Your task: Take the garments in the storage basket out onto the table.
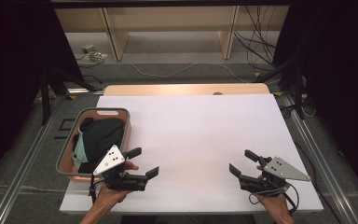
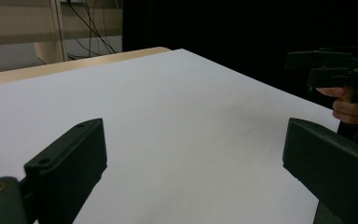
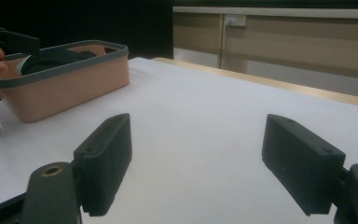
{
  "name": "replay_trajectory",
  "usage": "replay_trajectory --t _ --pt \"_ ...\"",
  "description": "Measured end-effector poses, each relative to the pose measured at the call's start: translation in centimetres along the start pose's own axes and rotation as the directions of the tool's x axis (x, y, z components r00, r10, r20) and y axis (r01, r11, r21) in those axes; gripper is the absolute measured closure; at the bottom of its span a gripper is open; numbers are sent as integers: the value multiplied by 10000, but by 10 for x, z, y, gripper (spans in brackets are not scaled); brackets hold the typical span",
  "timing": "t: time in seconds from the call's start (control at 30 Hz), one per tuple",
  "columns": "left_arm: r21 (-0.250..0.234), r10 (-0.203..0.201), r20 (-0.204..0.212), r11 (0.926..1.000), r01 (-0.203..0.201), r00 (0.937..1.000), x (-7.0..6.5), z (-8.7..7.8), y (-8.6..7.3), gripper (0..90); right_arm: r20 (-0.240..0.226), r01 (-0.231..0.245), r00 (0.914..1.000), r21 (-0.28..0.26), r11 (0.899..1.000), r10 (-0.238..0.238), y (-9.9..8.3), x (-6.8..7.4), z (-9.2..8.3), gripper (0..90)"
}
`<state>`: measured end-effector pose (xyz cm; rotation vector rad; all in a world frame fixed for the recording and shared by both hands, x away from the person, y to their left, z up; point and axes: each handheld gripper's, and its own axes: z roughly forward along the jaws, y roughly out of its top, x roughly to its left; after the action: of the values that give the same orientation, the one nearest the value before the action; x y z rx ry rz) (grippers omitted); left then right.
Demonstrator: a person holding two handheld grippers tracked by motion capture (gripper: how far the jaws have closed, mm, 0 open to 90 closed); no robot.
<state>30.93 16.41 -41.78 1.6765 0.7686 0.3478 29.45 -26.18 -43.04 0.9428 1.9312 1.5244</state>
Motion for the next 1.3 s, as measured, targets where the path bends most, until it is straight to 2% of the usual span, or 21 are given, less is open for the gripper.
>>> replay_trajectory --t 0.37,0.43,0.77,0.83,0.93,1.1,1.3 --pt "-81 -50 -77 10000 50 10000 0 2 3 58 84 22 10000 -13 10000 -22 1 0 0 248" --pt "-264 -309 -100 9992 306 9995 1 2 8 58 89 16 10000 -54 10000 -15 1 1 -1 248" --pt "-198 -226 -492 9996 217 9985 2 6 18 66 125 153 9998 -161 9998 -151 3 2 -1 248" --pt "-172 -282 -555 9995 272 9981 3 6 23 73 138 105 9999 -139 9998 -103 3 2 -1 248" --pt "171 29 -780 9999 -15 9970 3 12 37 73 124 83 9999 -134 9999 -81 2 2 -1 247" --pt "254 -54 -978 9996 79 9952 6 18 48 73 107 154 9998 -157 9998 -152 3 3 -1 247" --pt "274 -131 -1019 9995 160 9947 8 25 54 73 94 152 9998 -223 9996 -150 3 3 -1 248"
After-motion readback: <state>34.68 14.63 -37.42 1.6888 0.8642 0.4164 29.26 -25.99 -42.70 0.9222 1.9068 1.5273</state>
